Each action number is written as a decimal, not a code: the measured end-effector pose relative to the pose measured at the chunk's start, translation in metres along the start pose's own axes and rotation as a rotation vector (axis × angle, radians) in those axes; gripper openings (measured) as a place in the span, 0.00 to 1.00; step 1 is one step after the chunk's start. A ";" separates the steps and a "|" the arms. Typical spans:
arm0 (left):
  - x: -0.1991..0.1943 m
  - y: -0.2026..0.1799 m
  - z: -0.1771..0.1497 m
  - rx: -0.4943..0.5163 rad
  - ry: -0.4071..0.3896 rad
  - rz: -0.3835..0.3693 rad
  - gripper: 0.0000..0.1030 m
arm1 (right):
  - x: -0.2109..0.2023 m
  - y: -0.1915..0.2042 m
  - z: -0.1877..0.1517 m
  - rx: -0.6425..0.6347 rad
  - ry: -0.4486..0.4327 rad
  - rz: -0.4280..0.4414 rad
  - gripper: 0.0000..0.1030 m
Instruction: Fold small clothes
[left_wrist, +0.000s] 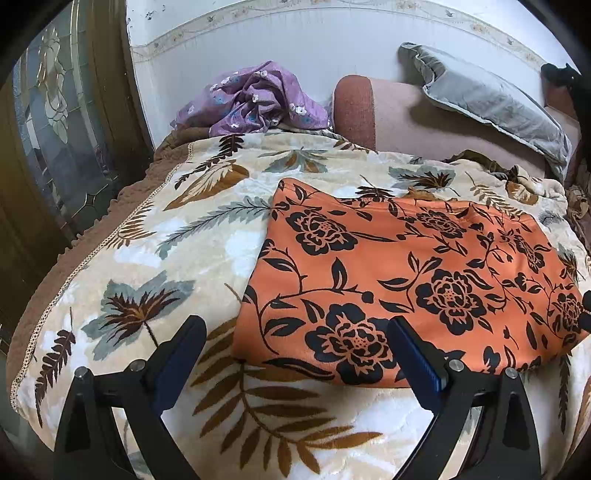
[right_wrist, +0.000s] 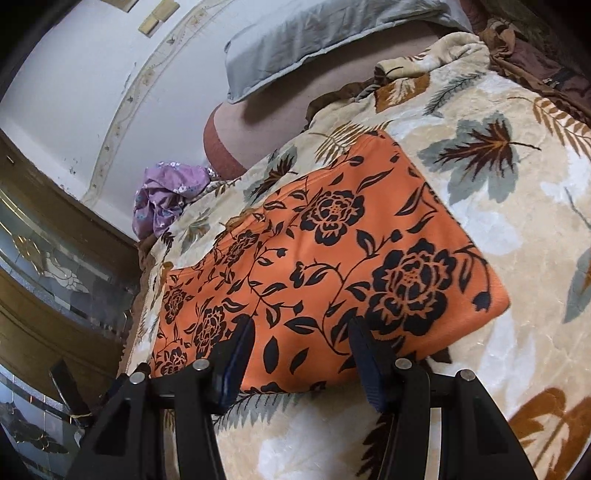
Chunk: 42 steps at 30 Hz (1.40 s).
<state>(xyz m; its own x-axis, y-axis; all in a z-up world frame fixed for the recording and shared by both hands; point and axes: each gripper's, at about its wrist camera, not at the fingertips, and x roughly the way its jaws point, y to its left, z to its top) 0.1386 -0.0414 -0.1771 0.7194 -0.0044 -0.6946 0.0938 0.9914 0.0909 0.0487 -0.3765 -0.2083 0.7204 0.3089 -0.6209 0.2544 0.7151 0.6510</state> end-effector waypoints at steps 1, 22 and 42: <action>0.002 0.000 0.001 0.000 0.003 0.003 0.95 | 0.002 0.001 0.000 -0.003 0.004 0.001 0.55; 0.037 0.023 -0.018 -0.136 0.235 -0.098 0.96 | 0.015 -0.010 -0.013 -0.005 0.060 0.011 0.63; 0.078 0.037 -0.008 -0.487 0.167 -0.411 0.94 | 0.030 -0.095 0.002 0.426 -0.120 0.121 0.74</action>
<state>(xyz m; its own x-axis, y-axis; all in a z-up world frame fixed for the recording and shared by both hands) 0.1930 -0.0041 -0.2340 0.5715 -0.4137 -0.7087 -0.0122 0.8592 -0.5114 0.0472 -0.4364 -0.2879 0.8244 0.2816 -0.4910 0.3885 0.3493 0.8527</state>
